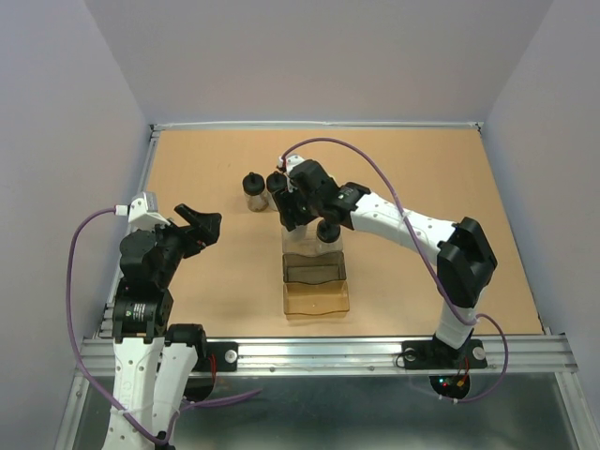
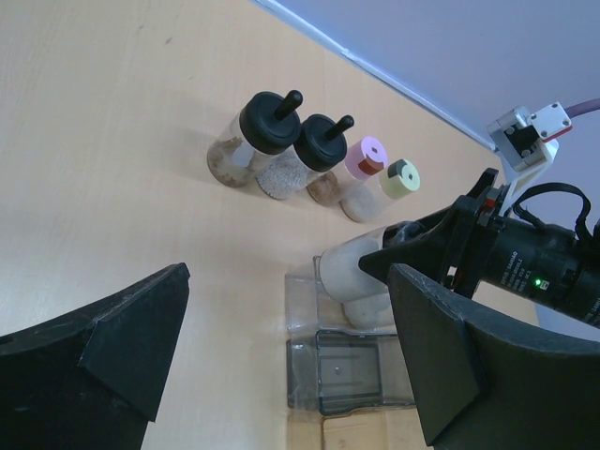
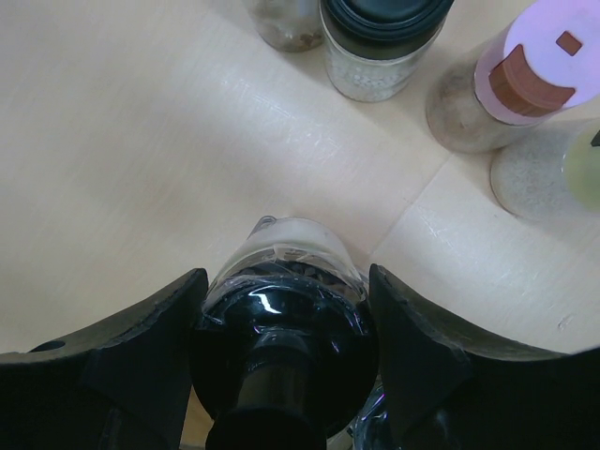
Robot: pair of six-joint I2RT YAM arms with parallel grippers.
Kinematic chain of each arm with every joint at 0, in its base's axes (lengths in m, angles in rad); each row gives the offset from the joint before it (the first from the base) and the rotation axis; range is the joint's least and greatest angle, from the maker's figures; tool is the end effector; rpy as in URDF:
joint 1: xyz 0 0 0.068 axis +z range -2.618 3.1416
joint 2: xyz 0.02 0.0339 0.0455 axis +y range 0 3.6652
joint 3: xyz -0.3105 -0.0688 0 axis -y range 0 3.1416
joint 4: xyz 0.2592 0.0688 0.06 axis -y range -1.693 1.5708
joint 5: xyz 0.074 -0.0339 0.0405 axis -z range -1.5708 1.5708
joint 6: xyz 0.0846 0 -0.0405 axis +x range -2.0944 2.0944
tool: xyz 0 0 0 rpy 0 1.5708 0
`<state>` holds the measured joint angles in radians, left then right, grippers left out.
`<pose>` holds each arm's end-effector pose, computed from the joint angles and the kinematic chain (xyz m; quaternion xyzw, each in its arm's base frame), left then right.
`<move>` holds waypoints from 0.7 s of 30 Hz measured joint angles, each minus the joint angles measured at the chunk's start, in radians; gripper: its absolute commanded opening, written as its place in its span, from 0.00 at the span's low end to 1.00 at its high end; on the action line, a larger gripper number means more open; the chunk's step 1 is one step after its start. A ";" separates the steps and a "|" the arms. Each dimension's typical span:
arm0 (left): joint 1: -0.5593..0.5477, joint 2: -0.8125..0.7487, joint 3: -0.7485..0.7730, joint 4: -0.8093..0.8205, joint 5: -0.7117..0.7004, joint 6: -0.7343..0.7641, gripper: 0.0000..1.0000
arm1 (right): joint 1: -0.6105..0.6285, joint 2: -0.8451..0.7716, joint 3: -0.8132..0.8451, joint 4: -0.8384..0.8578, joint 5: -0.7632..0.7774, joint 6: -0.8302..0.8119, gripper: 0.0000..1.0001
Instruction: Organize the condiment bottles
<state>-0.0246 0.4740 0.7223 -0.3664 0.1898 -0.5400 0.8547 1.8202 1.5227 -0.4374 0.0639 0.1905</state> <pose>0.1358 -0.0193 0.3586 -0.1288 0.7357 -0.2522 0.6152 0.3189 0.3582 0.2896 -0.2856 0.8678 0.1772 0.3661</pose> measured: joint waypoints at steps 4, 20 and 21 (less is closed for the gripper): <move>0.000 0.000 0.000 0.000 -0.001 0.000 0.99 | 0.006 0.000 0.000 0.003 0.009 0.000 0.00; 0.000 -0.008 0.000 0.000 -0.003 -0.003 0.98 | 0.018 -0.052 -0.050 -0.006 0.015 0.009 0.00; 0.000 -0.008 0.000 0.000 -0.003 -0.004 0.99 | 0.019 -0.051 -0.050 -0.006 0.014 0.009 0.01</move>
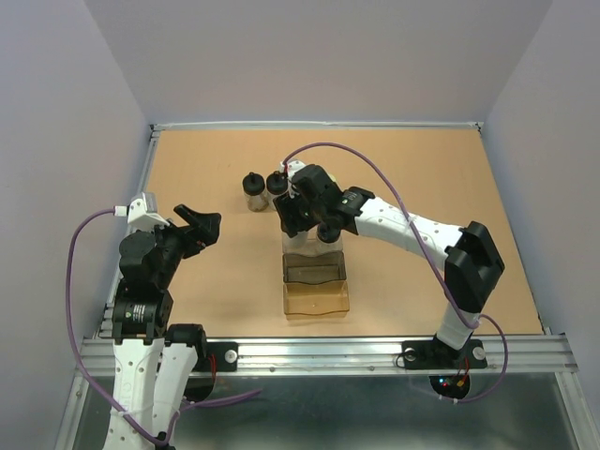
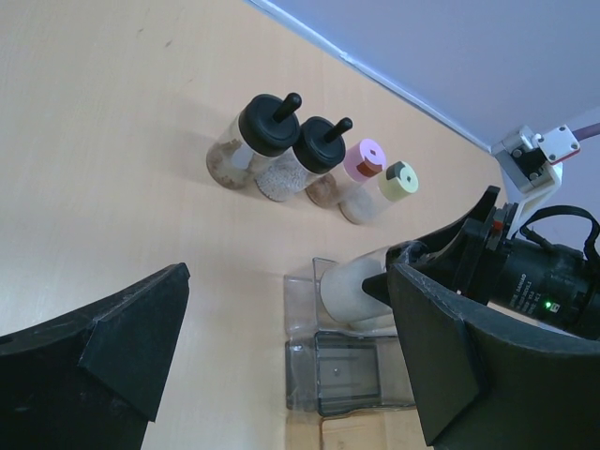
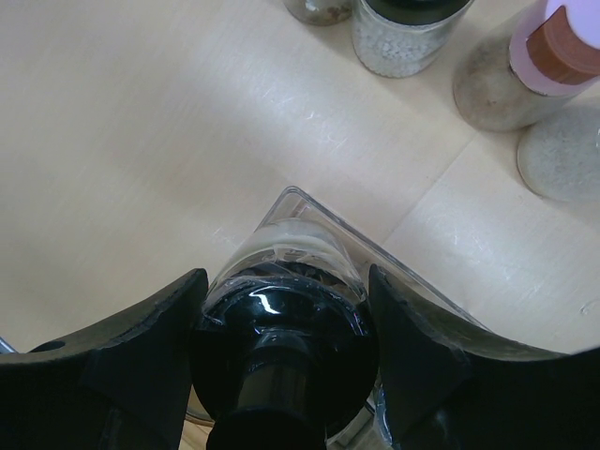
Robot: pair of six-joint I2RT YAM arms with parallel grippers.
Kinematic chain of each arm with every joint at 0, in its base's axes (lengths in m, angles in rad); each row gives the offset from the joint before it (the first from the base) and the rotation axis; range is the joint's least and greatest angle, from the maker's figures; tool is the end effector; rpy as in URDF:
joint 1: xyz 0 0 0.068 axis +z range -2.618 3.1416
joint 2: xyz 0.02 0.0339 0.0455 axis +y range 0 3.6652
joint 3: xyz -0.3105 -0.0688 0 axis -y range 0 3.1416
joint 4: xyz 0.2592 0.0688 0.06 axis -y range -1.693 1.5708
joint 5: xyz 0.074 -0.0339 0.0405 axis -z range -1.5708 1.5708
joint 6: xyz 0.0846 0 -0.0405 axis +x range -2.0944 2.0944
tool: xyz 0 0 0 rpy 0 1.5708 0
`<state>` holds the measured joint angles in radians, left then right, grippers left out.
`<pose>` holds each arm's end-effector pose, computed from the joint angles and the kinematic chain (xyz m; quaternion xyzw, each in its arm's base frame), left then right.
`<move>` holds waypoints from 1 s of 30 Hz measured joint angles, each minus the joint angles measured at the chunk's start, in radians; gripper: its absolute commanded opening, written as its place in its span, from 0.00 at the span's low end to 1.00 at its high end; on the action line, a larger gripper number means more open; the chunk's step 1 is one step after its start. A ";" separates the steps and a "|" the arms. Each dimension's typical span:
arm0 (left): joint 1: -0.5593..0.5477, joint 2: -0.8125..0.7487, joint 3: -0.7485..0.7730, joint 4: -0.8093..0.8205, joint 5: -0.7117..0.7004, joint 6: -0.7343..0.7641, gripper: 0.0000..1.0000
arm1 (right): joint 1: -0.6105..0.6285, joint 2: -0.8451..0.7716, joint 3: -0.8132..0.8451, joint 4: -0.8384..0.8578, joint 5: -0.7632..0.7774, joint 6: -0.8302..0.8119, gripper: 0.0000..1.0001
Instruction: Organize the condiment bottles
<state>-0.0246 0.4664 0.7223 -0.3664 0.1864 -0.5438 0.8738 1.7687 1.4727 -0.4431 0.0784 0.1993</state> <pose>0.1340 -0.0190 0.3594 -0.1304 0.7329 -0.2528 0.6180 0.3026 0.3511 0.2931 -0.2875 0.8678 0.1755 0.3653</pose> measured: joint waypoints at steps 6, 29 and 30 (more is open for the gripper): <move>0.000 -0.004 0.000 0.000 -0.003 -0.004 0.99 | 0.000 0.016 0.000 0.002 0.010 -0.001 0.00; 0.000 -0.014 0.000 -0.002 -0.008 -0.004 0.99 | 0.005 0.111 0.000 0.010 0.054 0.002 0.97; 0.000 -0.014 0.000 -0.002 -0.008 -0.004 0.99 | 0.005 0.111 0.000 0.009 0.056 -0.001 1.00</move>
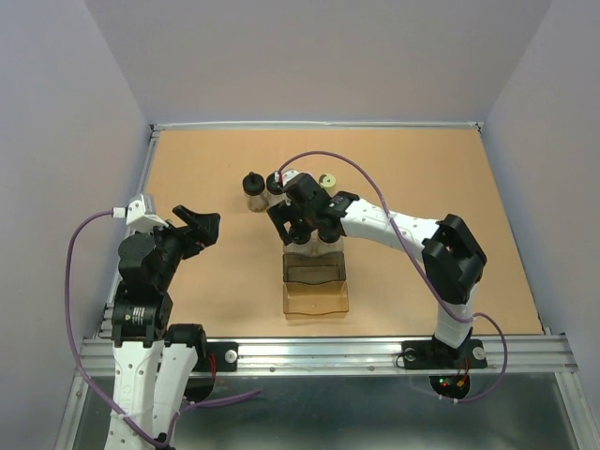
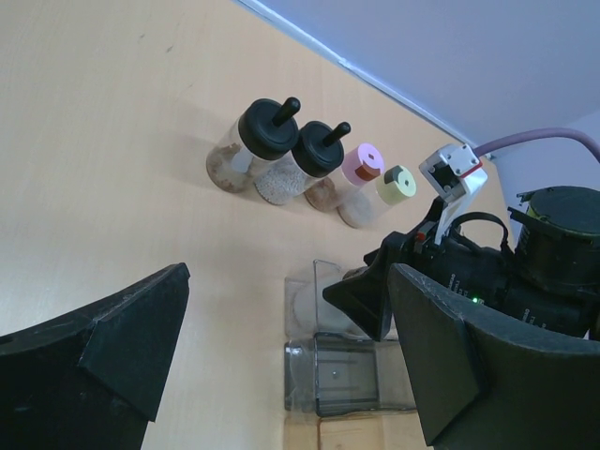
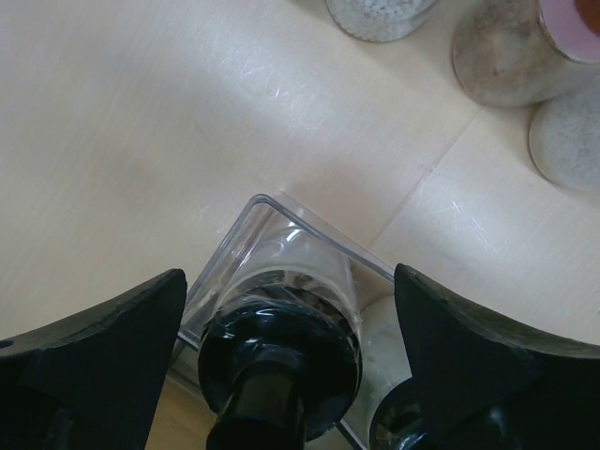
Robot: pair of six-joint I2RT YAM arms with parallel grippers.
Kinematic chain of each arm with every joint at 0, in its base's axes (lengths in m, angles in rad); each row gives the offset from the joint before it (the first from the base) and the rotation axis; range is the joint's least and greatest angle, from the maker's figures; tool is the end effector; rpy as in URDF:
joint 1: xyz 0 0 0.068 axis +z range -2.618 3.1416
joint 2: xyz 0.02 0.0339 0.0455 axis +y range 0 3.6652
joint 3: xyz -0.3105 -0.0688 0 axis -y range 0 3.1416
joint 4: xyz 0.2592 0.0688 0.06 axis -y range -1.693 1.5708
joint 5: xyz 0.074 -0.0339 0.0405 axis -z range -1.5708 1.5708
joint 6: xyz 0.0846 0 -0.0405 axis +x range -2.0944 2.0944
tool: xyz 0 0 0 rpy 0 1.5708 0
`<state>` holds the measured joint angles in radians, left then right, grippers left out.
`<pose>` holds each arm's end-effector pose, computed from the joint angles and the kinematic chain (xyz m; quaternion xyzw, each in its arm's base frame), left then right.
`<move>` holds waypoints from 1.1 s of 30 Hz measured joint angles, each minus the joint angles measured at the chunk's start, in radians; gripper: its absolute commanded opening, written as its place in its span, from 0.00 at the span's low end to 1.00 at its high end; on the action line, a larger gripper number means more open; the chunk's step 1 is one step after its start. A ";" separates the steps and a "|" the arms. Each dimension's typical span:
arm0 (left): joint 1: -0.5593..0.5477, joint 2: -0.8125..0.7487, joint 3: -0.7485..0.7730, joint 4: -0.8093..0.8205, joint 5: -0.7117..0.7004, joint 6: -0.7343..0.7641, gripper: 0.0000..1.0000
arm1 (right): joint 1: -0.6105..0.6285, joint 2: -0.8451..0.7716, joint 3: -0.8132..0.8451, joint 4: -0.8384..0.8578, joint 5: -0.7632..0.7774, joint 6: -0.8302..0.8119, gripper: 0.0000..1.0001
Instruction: Organize the condiment bottles
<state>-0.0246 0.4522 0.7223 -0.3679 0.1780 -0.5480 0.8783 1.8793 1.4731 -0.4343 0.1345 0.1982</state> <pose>0.1306 -0.0182 0.3608 -0.1332 0.7282 -0.2521 0.6232 0.3161 0.3633 0.2445 -0.2882 0.8866 0.1287 0.3381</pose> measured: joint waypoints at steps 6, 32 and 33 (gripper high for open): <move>0.000 0.000 0.000 0.000 0.000 0.000 0.99 | 0.000 -0.004 0.013 -0.002 0.014 -0.002 1.00; -0.074 0.924 0.338 0.171 0.063 0.293 0.99 | -0.067 -0.737 -0.127 -0.259 0.400 0.209 1.00; -0.101 0.953 0.365 0.184 0.045 0.303 0.99 | -0.067 -0.750 -0.144 -0.283 0.407 0.224 1.00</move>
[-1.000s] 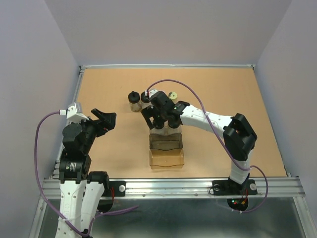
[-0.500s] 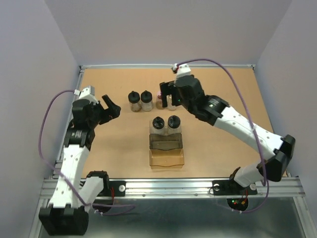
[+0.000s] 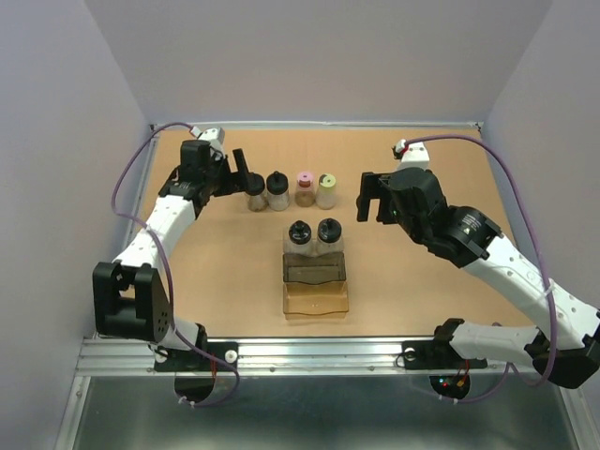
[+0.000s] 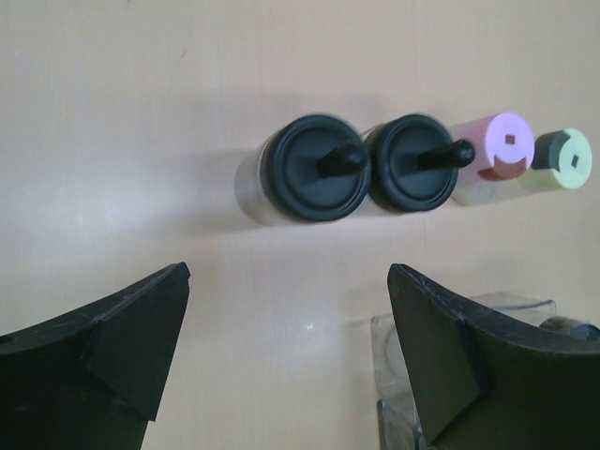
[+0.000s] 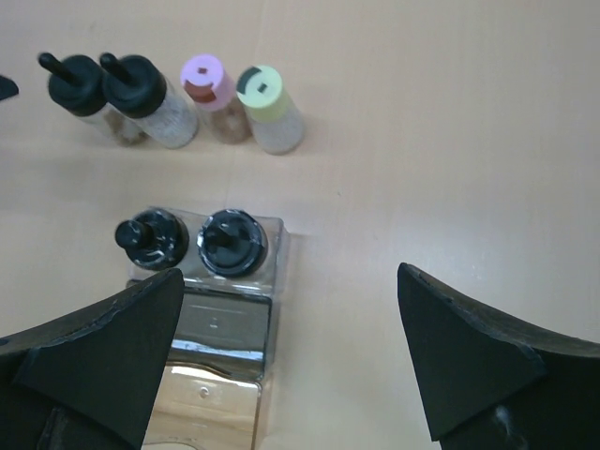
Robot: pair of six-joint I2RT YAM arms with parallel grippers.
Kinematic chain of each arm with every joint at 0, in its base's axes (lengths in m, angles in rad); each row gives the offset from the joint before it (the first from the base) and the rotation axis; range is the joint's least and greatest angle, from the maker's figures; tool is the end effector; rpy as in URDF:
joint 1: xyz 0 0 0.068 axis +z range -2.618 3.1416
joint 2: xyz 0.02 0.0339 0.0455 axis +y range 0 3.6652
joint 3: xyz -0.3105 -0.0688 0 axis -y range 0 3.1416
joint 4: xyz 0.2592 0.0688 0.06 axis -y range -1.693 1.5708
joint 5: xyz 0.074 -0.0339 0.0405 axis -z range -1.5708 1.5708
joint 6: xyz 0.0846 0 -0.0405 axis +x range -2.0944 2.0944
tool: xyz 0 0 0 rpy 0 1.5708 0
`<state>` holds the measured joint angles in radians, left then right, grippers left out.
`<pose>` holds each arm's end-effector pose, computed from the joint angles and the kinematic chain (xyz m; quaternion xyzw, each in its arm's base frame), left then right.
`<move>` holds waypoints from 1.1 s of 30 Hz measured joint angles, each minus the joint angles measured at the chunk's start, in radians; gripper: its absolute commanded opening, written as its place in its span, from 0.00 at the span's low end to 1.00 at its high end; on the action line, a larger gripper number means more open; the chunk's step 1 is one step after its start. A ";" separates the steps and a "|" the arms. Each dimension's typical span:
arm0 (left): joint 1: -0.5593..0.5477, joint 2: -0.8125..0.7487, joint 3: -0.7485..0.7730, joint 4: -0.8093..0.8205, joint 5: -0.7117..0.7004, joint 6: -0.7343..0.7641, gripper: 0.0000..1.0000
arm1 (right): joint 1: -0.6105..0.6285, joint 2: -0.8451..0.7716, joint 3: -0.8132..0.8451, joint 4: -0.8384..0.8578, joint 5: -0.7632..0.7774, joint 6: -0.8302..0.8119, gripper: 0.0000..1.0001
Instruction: Organize the condiment bottles
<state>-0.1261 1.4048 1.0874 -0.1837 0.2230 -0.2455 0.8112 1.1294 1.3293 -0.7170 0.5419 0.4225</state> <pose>0.3656 -0.0652 0.3207 0.0056 0.8569 -0.1877 0.4801 0.2085 0.1562 0.4321 -0.0288 0.8432 0.0915 0.5290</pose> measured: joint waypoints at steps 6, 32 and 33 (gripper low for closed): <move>-0.114 0.122 0.083 0.041 -0.109 0.050 0.99 | 0.000 -0.043 -0.015 -0.086 0.031 0.043 1.00; -0.135 0.397 0.149 0.082 -0.203 0.205 0.96 | 0.000 0.029 0.006 -0.188 0.103 0.072 1.00; -0.135 0.398 0.158 0.084 -0.206 0.208 0.93 | 0.000 0.033 0.009 -0.189 0.102 0.072 1.00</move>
<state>-0.2607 1.8030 1.2457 -0.0998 0.0166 -0.0376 0.8108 1.1622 1.3380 -0.9058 0.6441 0.4942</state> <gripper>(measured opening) 0.962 0.998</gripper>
